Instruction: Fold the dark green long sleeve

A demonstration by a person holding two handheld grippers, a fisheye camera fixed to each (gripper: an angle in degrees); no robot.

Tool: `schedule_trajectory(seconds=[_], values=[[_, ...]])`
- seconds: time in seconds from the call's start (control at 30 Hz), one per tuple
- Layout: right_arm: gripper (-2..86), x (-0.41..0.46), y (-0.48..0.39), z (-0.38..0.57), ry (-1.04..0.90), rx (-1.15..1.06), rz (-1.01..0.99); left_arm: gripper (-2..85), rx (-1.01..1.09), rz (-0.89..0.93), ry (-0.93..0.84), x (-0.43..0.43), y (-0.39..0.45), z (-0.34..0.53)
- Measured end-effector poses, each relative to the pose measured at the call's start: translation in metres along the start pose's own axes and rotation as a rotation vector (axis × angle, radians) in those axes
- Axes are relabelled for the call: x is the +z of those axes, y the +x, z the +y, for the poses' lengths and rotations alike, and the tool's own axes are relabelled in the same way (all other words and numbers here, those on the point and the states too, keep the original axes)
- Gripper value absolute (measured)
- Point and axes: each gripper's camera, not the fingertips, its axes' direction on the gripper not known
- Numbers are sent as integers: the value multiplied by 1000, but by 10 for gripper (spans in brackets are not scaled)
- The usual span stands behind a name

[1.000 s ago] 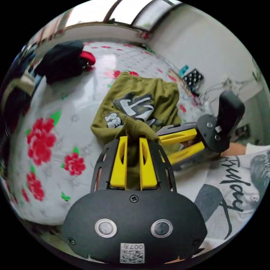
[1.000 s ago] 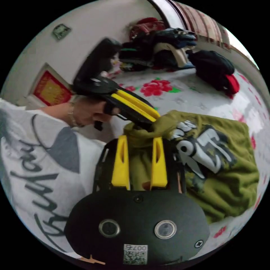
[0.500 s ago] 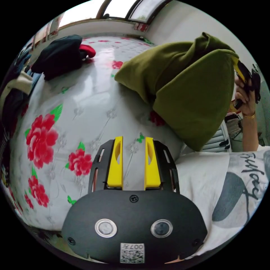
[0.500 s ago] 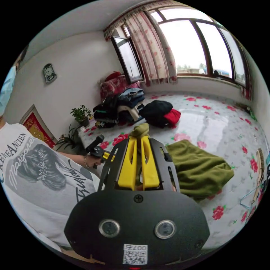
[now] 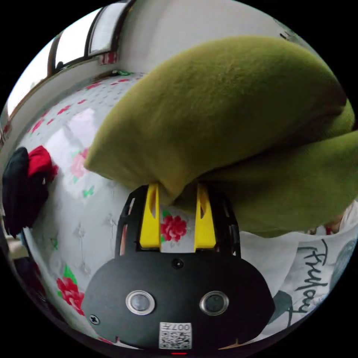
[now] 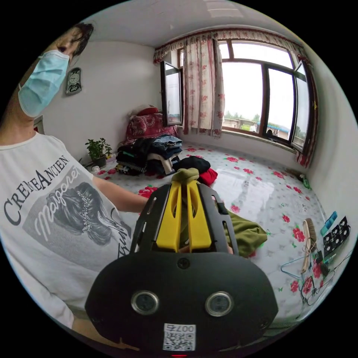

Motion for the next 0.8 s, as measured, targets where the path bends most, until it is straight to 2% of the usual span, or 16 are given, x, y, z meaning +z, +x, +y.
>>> schedule_trajectory(seconds=[0.07, 0.13, 0.2, 0.3, 0.33, 0.4, 0.53, 0.6, 0.7, 0.8], values=[[2, -9, -9, 0, 4, 8, 73, 12, 12, -117, -23, -6, 10, -3], [3, -30, -8, -1, 8, 44, 161, 1, -26, -46, 25, -30, 4, 2], [3, -52, -4, -3, 38, 57, 215, -5, -155, 66, 207, -92, -19, 21], [3, -91, -1, -15, 79, 32, 324, -7, -181, 129, 484, -199, -29, 41], [3, -107, -5, -23, 118, -4, 363, -7, -160, 130, 518, -220, -26, 42], [4, -133, -15, -36, 205, -66, 405, -8, -48, 90, 636, -294, 1, 48], [5, -195, -45, -67, 413, -184, 560, -7, 99, 45, 805, -385, 66, 67], [4, -221, -56, -74, 500, -222, 600, -7, 201, -43, 943, -436, 117, 91], [3, -255, -73, -81, 621, -308, 628, -8, 271, -158, 1076, -483, 169, 119], [2, -265, -76, -94, 685, -383, 646, -7, 272, -315, 1127, -506, 202, 129]])
